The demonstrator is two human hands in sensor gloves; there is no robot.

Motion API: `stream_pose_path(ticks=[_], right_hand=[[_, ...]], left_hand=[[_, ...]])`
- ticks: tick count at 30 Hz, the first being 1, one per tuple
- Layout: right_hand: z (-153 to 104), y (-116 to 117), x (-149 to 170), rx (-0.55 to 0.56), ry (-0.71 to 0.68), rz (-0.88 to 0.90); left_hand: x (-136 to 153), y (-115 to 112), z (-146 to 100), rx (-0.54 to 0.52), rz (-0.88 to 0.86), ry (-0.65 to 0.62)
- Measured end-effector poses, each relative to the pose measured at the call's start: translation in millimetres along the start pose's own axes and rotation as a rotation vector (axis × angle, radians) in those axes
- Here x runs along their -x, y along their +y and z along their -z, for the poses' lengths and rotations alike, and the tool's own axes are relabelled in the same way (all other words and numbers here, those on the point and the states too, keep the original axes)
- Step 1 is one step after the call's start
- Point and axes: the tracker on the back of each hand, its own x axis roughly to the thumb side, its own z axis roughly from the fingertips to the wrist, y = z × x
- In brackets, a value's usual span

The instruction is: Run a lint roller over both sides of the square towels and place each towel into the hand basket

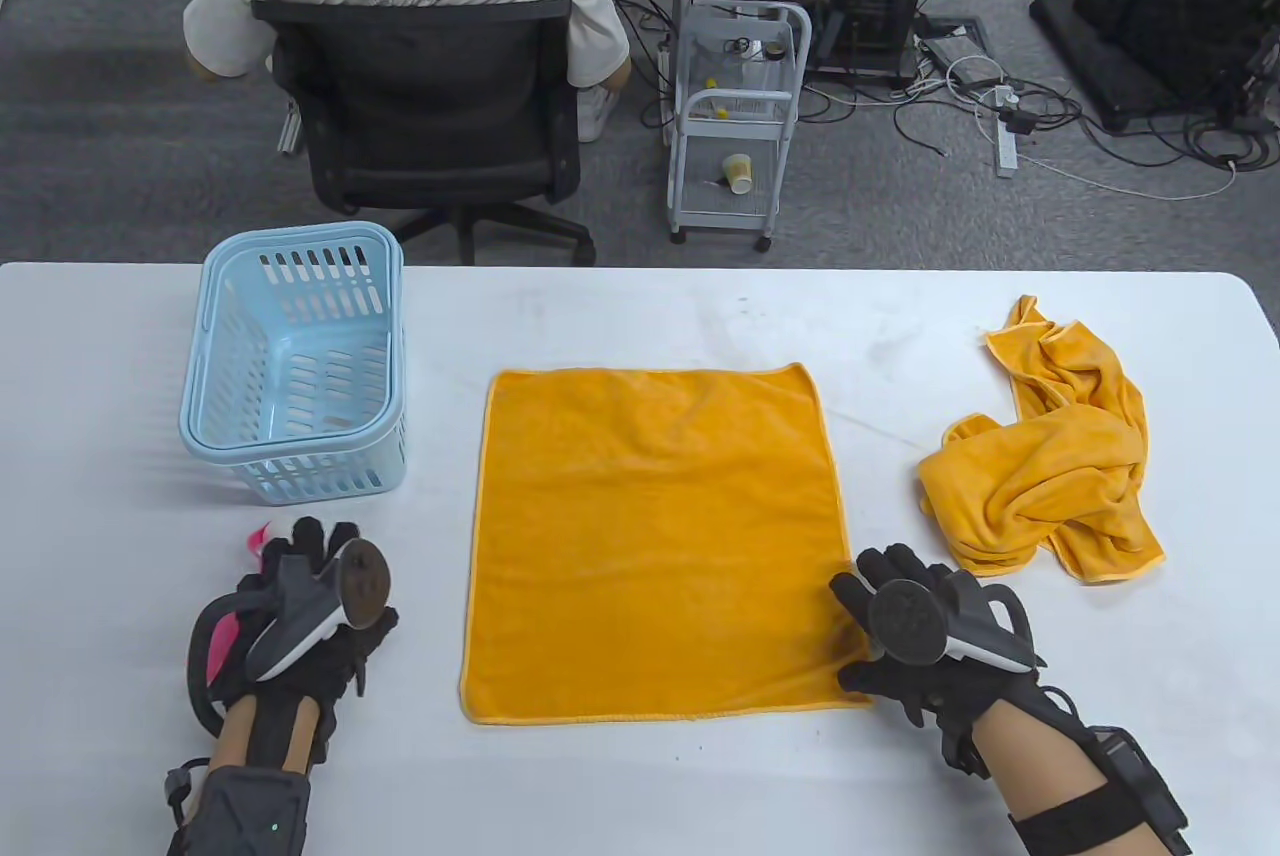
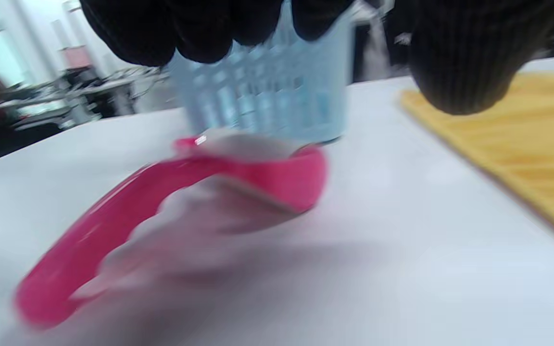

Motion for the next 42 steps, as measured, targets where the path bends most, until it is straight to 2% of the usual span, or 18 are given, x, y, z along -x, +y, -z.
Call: stream_pose_path(ticks=[4,7,9,14,17,19,22,25,28,29,32,35,37,39,41,42], right_hand=[[2,6,3,-0.033,0.005,0.029],[3,7,5,-0.041,0.014,0.025],[3,7,6,-0.042,0.015,0.031],[2,8,7,-0.047,0.020,0.031],[3,10,7,-0.060,0.029,0.024],[4,11,7,-0.081,0.035,0.010],[6,12,8,-0.098,0.042,0.019],[5,12,8,-0.104,0.045,0.016],[5,13,8,-0.116,0.046,0.011],[5,13,8,-0.120,0.047,0.004],[5,13,8,-0.117,0.048,0.001],[4,14,8,-0.117,0.048,0.002],[4,14,8,-0.117,0.049,0.001],[4,14,8,-0.116,0.049,0.001],[4,14,8,-0.116,0.049,-0.001],[4,14,8,-0.116,0.049,-0.001]], left_hand=[[19,-19,20,0.113,-0.010,0.165],[25,-28,30,0.170,-0.004,0.224],[29,-33,36,0.173,-0.031,0.248],[41,-36,42,0.101,-0.062,0.328],[39,-29,38,0.098,-0.151,0.247],[22,-15,28,0.066,-0.190,0.121],[-29,13,8,0.006,-0.162,-0.136],[-105,36,-18,-0.013,-0.148,-0.380],[-173,44,-36,-0.054,-0.058,-0.527],[-202,43,-42,-0.062,-0.020,-0.593],[-258,33,-54,-0.059,0.028,-0.716],[-292,23,-61,-0.057,0.042,-0.791],[-303,16,-62,-0.044,0.055,-0.815],[-304,11,-60,-0.024,0.103,-0.807],[-294,11,-57,-0.046,0.127,-0.786],[-284,13,-54,-0.013,0.125,-0.770]])
